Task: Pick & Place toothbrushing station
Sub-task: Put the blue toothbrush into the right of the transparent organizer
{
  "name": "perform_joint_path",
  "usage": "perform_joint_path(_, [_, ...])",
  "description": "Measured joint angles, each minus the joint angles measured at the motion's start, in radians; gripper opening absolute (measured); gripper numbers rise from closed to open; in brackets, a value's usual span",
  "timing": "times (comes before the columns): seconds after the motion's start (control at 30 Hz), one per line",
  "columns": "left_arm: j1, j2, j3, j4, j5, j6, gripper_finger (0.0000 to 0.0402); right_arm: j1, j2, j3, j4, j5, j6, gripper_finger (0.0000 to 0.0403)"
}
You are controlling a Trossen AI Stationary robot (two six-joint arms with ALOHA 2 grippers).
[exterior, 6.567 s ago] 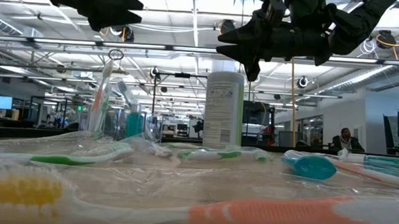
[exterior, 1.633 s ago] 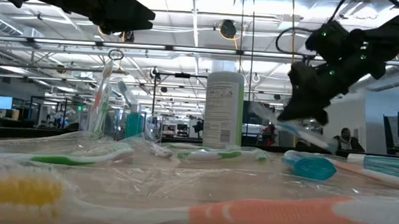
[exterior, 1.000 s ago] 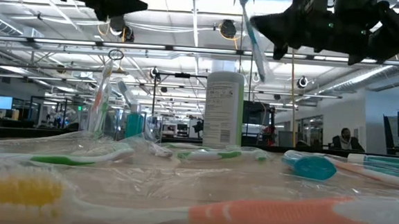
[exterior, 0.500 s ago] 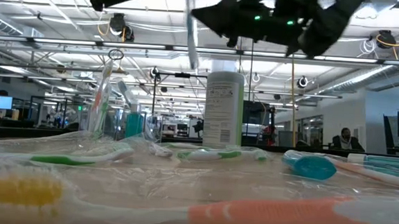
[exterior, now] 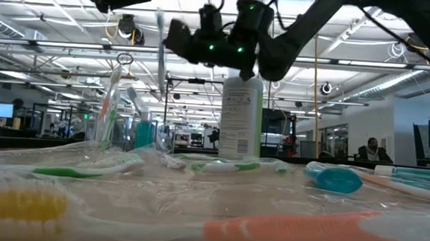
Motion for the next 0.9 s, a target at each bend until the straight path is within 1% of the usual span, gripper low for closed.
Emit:
perform_joint_path(0.07, [-0.007, 0.000, 0.000, 0.001, -0.018, 0.015, 0.0246, -0.013, 0.029, 0.016, -0.001, 0.055, -0.002, 0.0000])
perform_joint_path(0.17, [-0.019, 0.000, 0.000, 0.001, -0.035, 0.048, 0.0246, -0.037, 0.061, 0.025, 0.000, 0.084, 0.029, 0.0000])
perform_joint_path(0.23, [-0.023, 0.000, 0.000, 0.001, -0.035, 0.060, 0.0246, -0.053, 0.072, 0.027, -0.005, 0.080, 0.082, 0.0000])
perform_joint_path(0.3, [-0.026, 0.000, 0.000, 0.001, -0.035, 0.059, 0.0246, -0.065, 0.081, 0.028, 0.005, 0.048, 0.144, 0.0000])
perform_joint_path(0.4, [-0.026, 0.000, 0.000, 0.003, -0.035, 0.059, 0.0246, -0.075, 0.090, 0.029, -0.004, 0.005, 0.180, 0.0000])
perform_joint_path(0.63, [-0.026, 0.000, 0.000, 0.004, -0.035, 0.058, 0.0246, -0.070, 0.090, 0.029, -0.123, 0.008, 0.154, 0.0000])
perform_joint_path(0.73, [-0.026, 0.000, 0.000, 0.003, -0.035, 0.058, 0.0246, -0.070, 0.089, 0.028, -0.135, 0.011, 0.150, 0.0000])
perform_joint_path(0.83, [-0.026, 0.000, 0.000, 0.003, -0.035, 0.058, 0.0246, -0.070, 0.089, 0.028, -0.144, 0.050, 0.118, 0.0000])
perform_joint_path(0.9, [-0.026, 0.000, 0.000, 0.002, -0.035, 0.058, 0.0246, -0.070, 0.089, 0.028, -0.177, 0.058, 0.116, 0.0000])
